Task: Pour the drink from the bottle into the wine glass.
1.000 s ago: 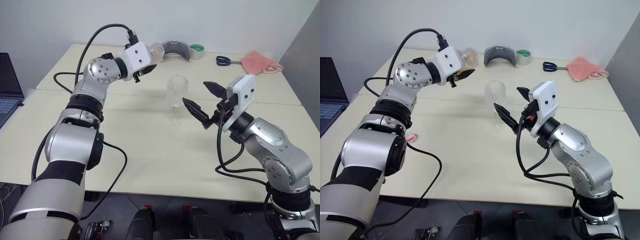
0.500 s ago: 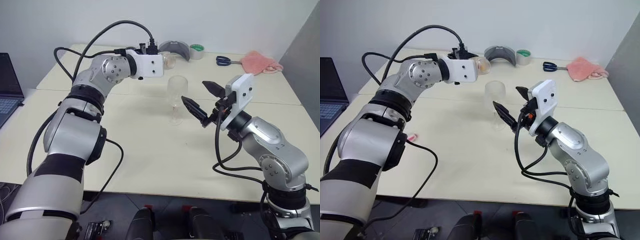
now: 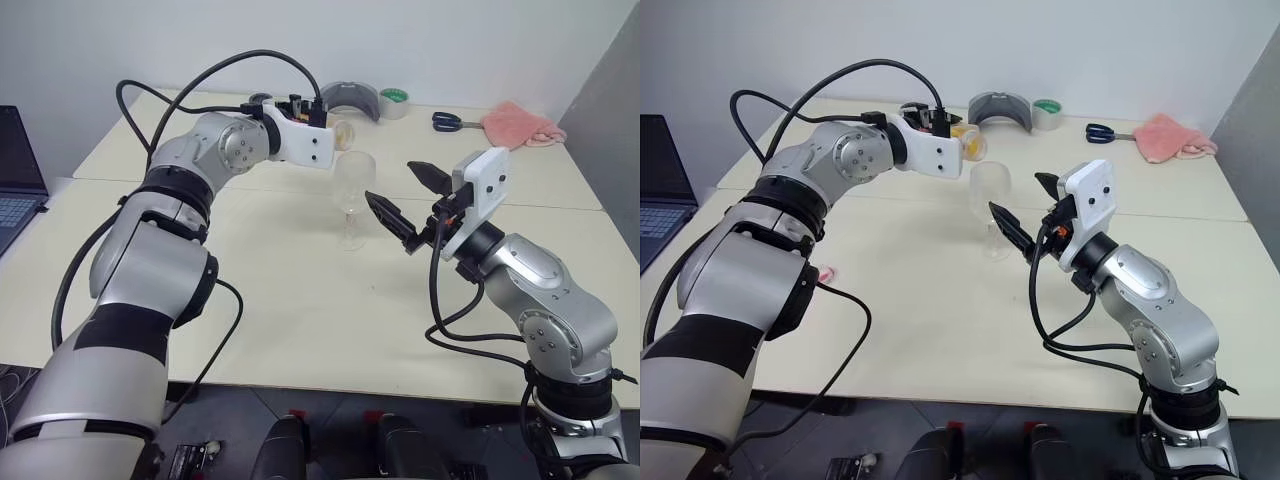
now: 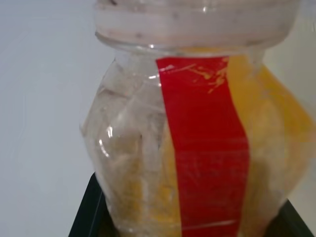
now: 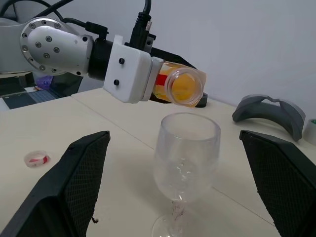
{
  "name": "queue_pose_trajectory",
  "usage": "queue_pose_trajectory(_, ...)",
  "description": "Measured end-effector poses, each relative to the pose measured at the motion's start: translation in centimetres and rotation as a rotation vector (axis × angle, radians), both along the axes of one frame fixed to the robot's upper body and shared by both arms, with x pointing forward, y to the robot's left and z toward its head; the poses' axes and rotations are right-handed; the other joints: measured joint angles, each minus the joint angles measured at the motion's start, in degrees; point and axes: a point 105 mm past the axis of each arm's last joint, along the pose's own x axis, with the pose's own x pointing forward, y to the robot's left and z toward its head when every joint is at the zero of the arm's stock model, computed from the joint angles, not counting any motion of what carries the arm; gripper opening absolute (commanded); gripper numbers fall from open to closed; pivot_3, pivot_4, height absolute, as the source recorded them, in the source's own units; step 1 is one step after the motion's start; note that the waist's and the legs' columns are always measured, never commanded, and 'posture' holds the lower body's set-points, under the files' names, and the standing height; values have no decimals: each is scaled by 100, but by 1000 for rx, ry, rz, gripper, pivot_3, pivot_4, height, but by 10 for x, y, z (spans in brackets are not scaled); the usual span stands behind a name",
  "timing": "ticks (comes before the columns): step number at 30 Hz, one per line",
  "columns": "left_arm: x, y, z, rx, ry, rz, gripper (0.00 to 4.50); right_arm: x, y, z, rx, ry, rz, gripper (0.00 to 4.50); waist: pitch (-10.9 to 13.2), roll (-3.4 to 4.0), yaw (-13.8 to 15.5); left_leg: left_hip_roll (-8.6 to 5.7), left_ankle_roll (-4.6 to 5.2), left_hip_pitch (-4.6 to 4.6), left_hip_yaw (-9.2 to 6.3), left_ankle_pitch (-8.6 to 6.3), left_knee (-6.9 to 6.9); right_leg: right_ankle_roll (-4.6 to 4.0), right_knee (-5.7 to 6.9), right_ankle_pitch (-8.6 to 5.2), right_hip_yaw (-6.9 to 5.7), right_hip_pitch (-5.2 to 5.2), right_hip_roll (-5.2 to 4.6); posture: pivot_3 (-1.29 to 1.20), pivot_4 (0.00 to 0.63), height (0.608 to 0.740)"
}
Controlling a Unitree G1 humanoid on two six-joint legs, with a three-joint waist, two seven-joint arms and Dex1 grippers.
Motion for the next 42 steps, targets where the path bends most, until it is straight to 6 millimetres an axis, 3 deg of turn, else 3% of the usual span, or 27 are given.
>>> queue_pose_trajectory(6,1,-2,-5,49,-21,1,1710,0,-1,0,0,0,-4,4500,0,0,0,0,0,0,0,0,1,0,1,0,0,0,0,0,150,740)
queue_pose_trajectory(42,2,-10,10,246,-213,-15,1710,2,-4,1,4,-3,-27,4500,0,0,1,-2,0,0,1,0,4,-1,6,0,0,0,-2,0,150,740)
